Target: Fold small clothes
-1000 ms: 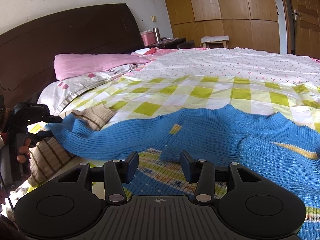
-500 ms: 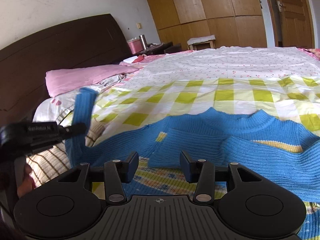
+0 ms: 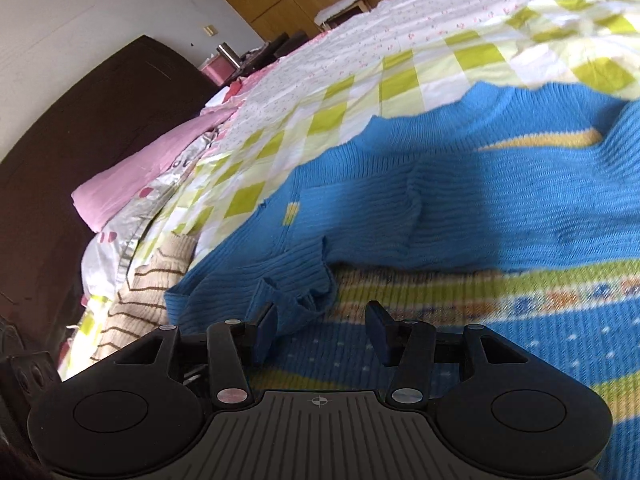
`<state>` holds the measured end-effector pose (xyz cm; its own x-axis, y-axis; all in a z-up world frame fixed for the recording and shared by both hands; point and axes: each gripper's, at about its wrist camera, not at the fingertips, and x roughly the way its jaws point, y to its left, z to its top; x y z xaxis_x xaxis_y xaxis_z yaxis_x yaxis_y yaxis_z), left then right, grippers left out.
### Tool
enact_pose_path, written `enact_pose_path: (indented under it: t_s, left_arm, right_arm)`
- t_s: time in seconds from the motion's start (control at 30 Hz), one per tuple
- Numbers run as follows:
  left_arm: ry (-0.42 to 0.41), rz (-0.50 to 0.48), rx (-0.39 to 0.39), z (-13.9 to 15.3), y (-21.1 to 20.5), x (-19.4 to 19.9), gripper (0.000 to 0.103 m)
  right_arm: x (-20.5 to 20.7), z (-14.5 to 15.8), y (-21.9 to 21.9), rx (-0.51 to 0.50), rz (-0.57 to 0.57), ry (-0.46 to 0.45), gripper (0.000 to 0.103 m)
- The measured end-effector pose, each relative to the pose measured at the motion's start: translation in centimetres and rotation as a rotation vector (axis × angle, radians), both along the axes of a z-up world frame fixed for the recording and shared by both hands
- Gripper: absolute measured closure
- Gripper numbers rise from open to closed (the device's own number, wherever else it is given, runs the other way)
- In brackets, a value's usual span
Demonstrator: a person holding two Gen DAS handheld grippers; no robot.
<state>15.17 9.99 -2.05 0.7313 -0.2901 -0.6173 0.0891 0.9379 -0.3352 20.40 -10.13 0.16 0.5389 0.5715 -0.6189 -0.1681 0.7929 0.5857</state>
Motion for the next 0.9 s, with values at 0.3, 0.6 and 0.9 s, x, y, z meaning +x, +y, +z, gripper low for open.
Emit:
enact_pose_path:
  t_s: [0.3,0.6,0.9]
  left_arm:
    - [-0.001,-0.05,-0.02,0.0,-0.1,-0.6,0.093]
    - [-0.011,-0.086,-0.005,0.1,-0.4,-1.3,0.093]
    - [-0.096,-0.091,-0.086,2.2,0.7,-2.0,0.073]
  right_arm:
    - [1.6,-2.0,0.5,0.177,-0.061,0.155,0.042]
    - [3.1,-1.9,1.8,0.131,-0.09,0.212,0.091]
    - [2.9,3.6,-0.2,0.124,-0.074,0.0,0.093]
